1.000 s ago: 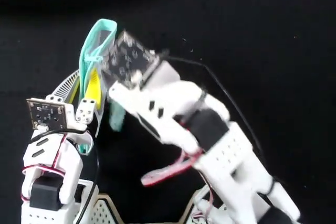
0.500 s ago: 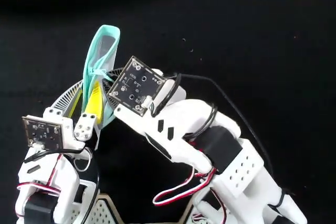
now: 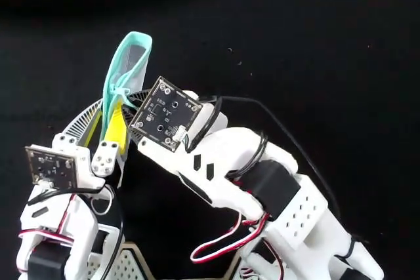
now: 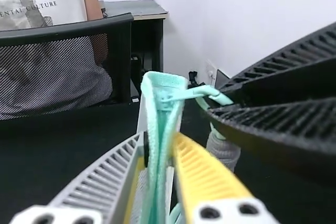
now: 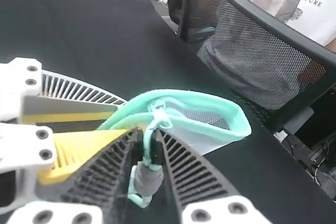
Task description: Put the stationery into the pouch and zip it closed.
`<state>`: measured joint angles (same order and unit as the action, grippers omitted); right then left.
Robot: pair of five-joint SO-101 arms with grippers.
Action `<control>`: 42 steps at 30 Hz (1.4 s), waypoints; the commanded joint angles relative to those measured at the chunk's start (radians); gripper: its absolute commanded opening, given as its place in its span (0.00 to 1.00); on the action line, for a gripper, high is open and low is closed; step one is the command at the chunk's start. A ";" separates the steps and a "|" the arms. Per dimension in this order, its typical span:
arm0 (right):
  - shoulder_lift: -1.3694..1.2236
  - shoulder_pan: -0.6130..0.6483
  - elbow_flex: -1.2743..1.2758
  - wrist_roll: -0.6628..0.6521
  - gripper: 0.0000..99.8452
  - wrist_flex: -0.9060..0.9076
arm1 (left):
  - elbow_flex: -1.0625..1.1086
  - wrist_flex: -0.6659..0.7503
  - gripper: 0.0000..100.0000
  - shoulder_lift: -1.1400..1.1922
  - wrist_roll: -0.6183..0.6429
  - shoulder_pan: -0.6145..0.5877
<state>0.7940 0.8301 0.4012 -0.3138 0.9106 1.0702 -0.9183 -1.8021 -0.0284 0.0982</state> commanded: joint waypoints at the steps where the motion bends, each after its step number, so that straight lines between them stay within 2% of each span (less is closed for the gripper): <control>1: 0.019 -0.040 -0.007 0.005 0.01 -0.017 | -0.079 0.029 0.04 -0.014 -0.008 0.001; 9: 0.012 -0.155 -0.061 0.003 0.01 -0.061 | -0.074 -0.083 0.03 -0.014 -0.008 0.010; 14: -0.016 -0.226 -0.061 0.003 0.01 -0.153 | -0.071 -0.087 0.03 -0.014 -0.008 0.007; 26: -0.265 -0.404 -0.084 0.014 0.01 -0.373 | -0.070 -0.089 0.03 -0.014 -0.009 0.001; 32: -0.335 -0.404 -0.171 0.014 0.01 -0.305 | -0.070 -0.089 0.03 -0.014 -0.009 0.001; 38: -0.252 -0.318 -0.234 0.006 0.01 -0.176 | -0.070 -0.080 0.04 -0.014 -0.009 0.001; 42: -0.208 -0.307 -0.289 -0.023 0.01 -0.098 | -0.056 -0.089 0.14 -0.012 -0.009 -0.008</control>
<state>0.5363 0.5109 0.1895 -0.3107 0.7664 1.0411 -1.0042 -1.8174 -0.0299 0.0967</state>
